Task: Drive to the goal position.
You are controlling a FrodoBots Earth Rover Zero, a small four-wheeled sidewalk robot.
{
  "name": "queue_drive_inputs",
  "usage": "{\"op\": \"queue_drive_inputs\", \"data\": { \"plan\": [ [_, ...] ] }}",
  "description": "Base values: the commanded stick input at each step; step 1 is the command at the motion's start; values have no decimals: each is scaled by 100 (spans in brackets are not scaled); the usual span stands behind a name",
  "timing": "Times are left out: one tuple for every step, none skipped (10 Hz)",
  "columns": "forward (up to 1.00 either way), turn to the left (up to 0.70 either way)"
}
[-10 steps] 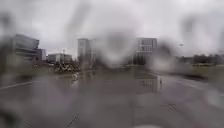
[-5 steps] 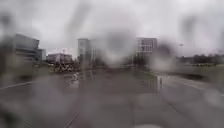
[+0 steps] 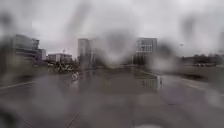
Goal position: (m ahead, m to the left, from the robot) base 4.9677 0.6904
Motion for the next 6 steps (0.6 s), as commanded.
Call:
{"op": "queue_drive_inputs", "data": {
  "plan": [
    [7, 0],
    [7, 0],
    [7, 0],
    [7, 0],
    [7, 0],
    [7, 0]
  ]
}}
